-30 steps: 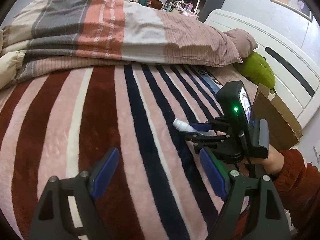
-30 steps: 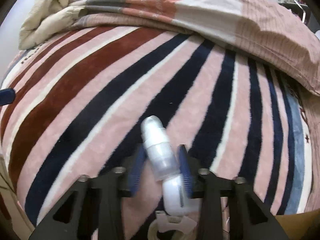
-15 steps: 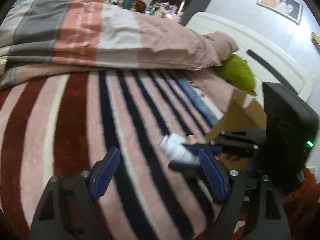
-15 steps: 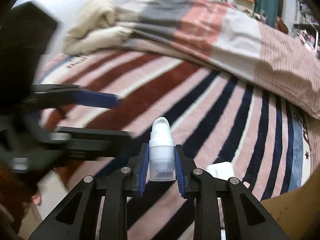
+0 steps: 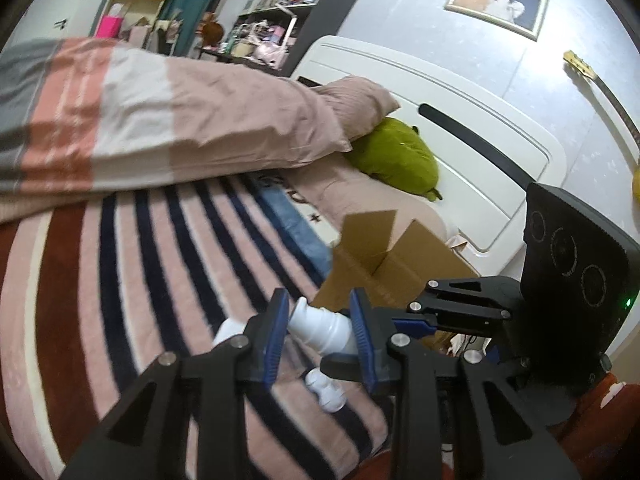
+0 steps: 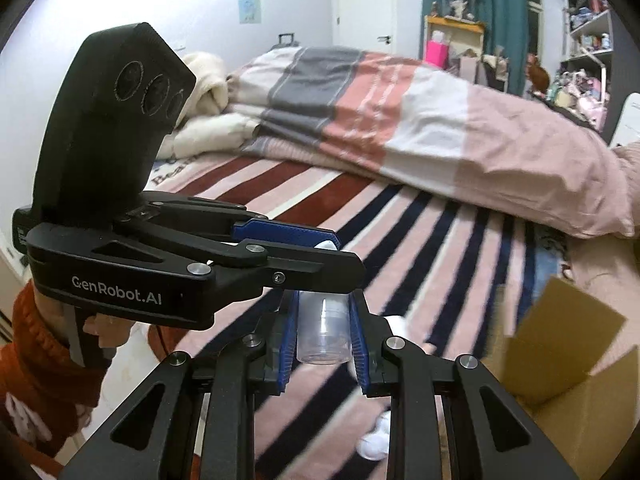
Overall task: Organize rigid objects
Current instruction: 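Carry the spray bottle into the cardboard box and release it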
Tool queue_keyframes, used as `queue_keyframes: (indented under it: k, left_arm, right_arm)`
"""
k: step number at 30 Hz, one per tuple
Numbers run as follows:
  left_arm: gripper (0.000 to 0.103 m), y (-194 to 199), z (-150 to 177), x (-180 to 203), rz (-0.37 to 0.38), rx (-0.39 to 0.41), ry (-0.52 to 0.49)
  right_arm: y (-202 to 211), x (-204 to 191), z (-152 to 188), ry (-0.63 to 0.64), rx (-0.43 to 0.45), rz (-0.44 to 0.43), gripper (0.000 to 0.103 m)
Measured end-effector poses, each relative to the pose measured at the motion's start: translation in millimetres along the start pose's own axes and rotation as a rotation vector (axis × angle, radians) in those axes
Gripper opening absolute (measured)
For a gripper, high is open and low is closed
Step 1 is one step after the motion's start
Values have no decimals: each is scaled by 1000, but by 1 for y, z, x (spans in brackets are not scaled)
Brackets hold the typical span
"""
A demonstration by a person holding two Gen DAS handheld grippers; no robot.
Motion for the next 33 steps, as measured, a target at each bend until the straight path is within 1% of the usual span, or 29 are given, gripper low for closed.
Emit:
queue_keyframes:
  k: [4,7,13,16,17,18,19,20,21,24,29,33]
  left_arm:
    - [29,-25,-17,33,18,-22,-50]
    - [29,-50,-27,55,37,-52,-75]
    - [29,-104,-36,89,63,-123,-118]
    - [29,-128,-38,98,58,-164,-129]
    - [30,-132,-37,100,51,-173,-132]
    - [41,-138,-37,101,26,-189,-135]
    - [59,-139,-37,101,4,-191,-134]
    - [66,-139,-37,101,-12,-183,-134]
    - [70,-138,-38,101,-16,-171,-137]
    - [71,-133,-40,98,-17,-164,-127]
    - [71,-118,-41,91,-61,-147,-125]
    - [71,-89,-42,79,-79,-101,-103]
  right_arm:
    - [24,34,6,-34,12,44,20]
    - [38,59,13,-69,4,68,20]
    - [55,110,36,-134,-39,128,20]
    - [57,129,47,-167,-69,143,20]
    - [55,135,51,-180,-81,148,20]
    - [53,141,54,-192,-95,161,21]
    - [51,145,58,-204,-111,169,24]
    - [50,149,61,-216,-122,169,33]
    - [48,151,63,-225,-124,165,37]
    - [48,153,66,-227,-125,168,38]
    - [50,144,63,-217,-122,163,38]
    - [55,126,49,-192,-90,150,38]
Point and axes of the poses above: each gripper's, at about its wrist camera, not at the fingertips, and y roughly against the way its jaws point, x to its right, z to its underside, the point moved 3 cm from there along -y, roughly the way its jaws point, and after that the axes turned 5 degrees about y, right-handed, at the moved point
